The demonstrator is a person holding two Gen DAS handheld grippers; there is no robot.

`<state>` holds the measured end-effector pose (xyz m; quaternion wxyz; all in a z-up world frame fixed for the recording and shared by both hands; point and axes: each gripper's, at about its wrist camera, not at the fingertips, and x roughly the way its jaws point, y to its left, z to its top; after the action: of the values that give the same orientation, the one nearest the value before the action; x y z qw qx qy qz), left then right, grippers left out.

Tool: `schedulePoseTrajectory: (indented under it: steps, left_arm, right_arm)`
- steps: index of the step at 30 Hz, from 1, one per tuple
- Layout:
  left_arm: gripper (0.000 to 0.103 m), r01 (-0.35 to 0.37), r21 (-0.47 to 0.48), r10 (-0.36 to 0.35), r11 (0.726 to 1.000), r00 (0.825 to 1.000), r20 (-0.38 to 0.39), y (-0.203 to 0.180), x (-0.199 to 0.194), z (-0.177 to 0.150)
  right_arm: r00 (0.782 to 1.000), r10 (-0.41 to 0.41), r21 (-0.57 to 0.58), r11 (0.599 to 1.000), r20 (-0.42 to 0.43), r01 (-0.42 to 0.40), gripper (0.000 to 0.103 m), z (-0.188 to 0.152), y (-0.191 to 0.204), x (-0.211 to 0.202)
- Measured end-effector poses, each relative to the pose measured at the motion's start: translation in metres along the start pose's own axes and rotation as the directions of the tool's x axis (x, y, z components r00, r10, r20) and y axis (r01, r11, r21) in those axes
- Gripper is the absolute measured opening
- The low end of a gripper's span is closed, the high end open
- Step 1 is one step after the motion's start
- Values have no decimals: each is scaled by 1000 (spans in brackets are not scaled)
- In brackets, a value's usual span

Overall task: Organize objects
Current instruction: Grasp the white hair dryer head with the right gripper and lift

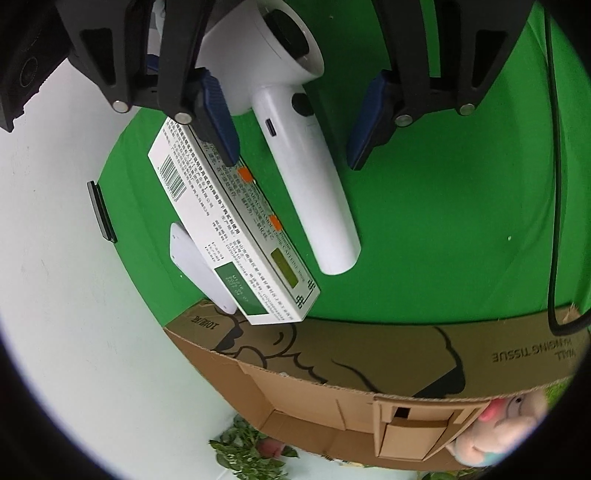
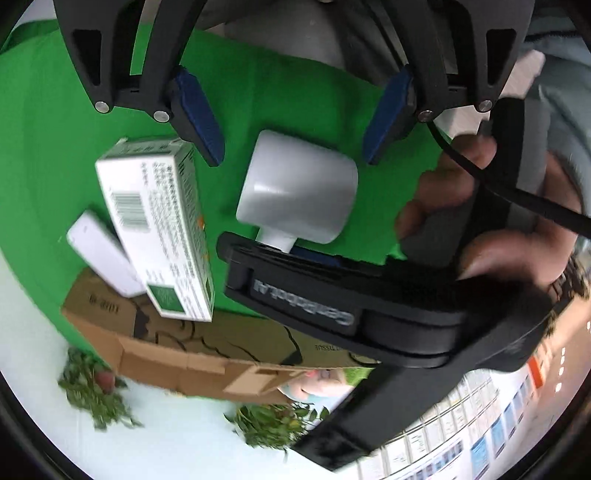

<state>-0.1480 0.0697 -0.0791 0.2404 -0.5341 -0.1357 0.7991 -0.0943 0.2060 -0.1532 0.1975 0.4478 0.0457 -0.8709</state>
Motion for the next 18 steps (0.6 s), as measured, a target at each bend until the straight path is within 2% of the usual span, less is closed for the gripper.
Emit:
schedulePoseTrajectory:
  steps: [2, 4, 8, 14, 18]
  left_arm:
    - [44, -14, -17, 14, 1000, 1000, -18, 1, 1, 1]
    - [37, -4, -36, 3, 999, 999, -43, 3, 2, 1]
    - [35, 16, -52, -19, 999, 998, -63, 3, 3, -2]
    - [34, 2, -53, -5, 999, 998, -64, -4, 0, -10]
    - [34, 4, -58, -6, 998, 999, -35, -10, -9, -12]
  right_arm:
    - [1000, -4, 16, 1000, 1, 4, 75, -3, 0, -1]
    - [1000, -4, 32, 999, 3, 4, 72, -2, 2, -3]
    - [1000, 21, 70, 997, 8, -22, 60, 3, -1, 0]
    - [1000, 4, 60, 998, 24, -5, 59, -5, 7, -5]
    - [999, 4, 56, 998, 53, -7, 59, -9, 9, -12]
